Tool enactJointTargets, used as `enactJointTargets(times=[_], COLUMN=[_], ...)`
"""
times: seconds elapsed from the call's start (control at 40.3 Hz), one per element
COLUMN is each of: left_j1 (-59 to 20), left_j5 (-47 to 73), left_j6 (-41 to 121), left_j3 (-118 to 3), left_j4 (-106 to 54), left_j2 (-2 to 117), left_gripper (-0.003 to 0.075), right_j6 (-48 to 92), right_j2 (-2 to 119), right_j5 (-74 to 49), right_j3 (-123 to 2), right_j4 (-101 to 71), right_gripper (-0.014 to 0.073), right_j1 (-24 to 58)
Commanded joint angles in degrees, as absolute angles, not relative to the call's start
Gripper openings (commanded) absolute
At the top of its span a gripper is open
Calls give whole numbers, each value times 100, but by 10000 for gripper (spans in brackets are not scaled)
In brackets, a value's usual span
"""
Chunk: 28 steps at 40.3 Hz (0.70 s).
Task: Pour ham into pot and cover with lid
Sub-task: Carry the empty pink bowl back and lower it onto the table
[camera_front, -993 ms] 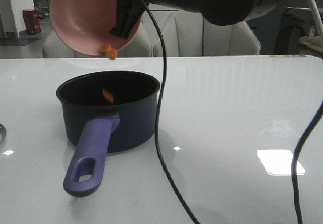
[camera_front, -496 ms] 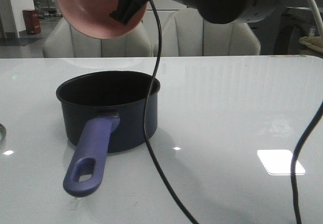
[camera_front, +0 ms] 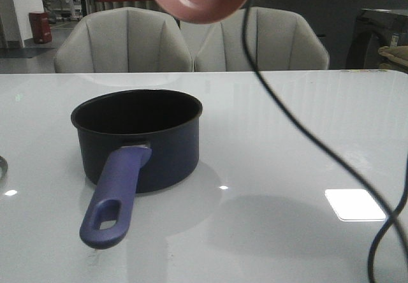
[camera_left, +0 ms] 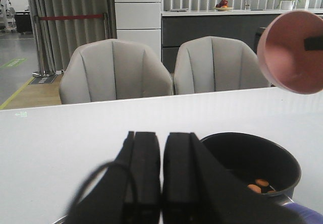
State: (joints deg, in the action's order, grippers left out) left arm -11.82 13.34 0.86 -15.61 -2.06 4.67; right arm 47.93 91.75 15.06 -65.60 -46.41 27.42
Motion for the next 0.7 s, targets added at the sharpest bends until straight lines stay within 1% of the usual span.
enactJointTargets(times=[0.0,0.124,0.323,0.397,0.496,0.67], left_j1=[-1210,-1210,-1210,-1210,-1210,-1210], left_j5=[890,890,890,890,890,879], left_j6=[75,75,75,75,75,75], left_j3=[-1711,-1711,-1711,-1711,-1711,-1711], left_j4=[-218,-218,-218,-218,-218,-218], left_j2=[526,526,526,526,526,526], left_gripper=[113,113,113,113,113,113], right_j6=[4751,4751,4732,4598,4185,2615], right_j2=[8571,8327,8285,8285,8285,8351], right_j5=[464,-1138,-3123,-3491,-3657,-3785], right_j3=[-6778,-6778,-6778,-6778,-6778,-6778], right_j4=[-5216,-5270,-5098,-4810,-3963,-2271], right_gripper=[136,136,136,136,136,136], right_j1=[2164,1294,106,-163,-341,-351])
